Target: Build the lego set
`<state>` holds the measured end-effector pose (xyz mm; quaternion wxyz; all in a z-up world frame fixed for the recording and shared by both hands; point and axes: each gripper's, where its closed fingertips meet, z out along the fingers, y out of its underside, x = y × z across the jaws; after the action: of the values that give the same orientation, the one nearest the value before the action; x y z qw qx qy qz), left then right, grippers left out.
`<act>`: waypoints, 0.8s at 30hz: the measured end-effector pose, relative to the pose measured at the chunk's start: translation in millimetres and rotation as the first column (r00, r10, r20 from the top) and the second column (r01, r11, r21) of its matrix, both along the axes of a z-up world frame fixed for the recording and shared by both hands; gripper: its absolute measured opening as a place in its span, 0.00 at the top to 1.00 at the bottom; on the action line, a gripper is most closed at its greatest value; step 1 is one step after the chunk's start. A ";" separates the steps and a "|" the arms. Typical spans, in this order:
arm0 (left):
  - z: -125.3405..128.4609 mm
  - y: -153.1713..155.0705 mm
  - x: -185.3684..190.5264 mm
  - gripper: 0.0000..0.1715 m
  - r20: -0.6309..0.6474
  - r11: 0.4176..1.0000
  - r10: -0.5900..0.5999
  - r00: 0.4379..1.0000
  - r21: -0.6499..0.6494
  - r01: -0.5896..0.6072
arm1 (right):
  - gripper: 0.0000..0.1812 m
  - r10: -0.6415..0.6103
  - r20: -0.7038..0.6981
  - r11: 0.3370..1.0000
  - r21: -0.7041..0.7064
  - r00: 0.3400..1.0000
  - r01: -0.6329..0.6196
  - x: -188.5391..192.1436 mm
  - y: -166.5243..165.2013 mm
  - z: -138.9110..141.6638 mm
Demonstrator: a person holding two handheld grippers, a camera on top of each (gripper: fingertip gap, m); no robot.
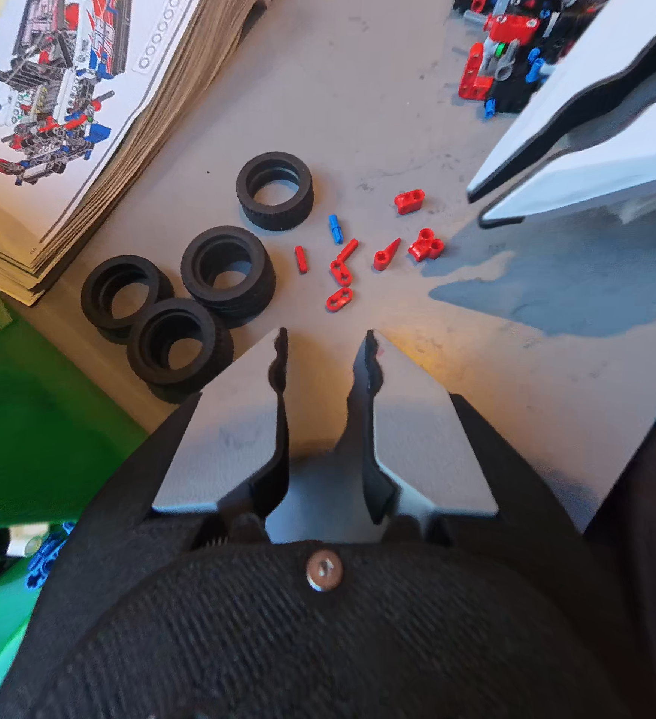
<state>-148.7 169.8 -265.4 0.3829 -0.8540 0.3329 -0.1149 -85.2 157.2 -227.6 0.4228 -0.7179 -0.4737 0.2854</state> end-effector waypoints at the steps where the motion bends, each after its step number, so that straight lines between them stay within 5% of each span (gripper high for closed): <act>1: 0.2 0.1 2.2 0.77 0.008 1.000 -0.010 1.000 -0.005 0.010 | 0.95 0.001 -0.017 1.000 0.011 1.000 -0.001 2.7 -1.5 3.2; 8: -2.2 7.3 17.2 0.74 0.032 0.998 -0.041 0.999 -0.046 0.042 | 0.94 -0.083 -0.040 0.993 0.077 0.996 0.086 44.8 2.0 13.2; 11: -2.2 10.3 29.6 0.83 0.039 0.997 -0.064 0.997 -0.051 0.066 | 0.93 -0.078 -0.017 0.997 -0.009 0.997 0.078 50.4 -0.5 2.4; 17: -2.1 -1.2 45.5 0.84 0.035 0.994 -0.093 0.995 -0.049 0.095 | 0.86 -0.064 0.055 0.998 -0.025 0.996 0.065 30.0 6.0 -3.2; 24: 13.3 0.0 34.7 0.77 0.056 0.998 -0.007 0.998 0.064 0.004 | 0.91 -0.016 0.124 1.000 -0.004 0.992 0.016 0.3 -2.9 -6.4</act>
<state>-114.1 169.8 -252.1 0.4190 -0.8368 0.3279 -0.1292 -84.9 154.3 -233.9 0.3931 -0.7390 -0.4927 0.2378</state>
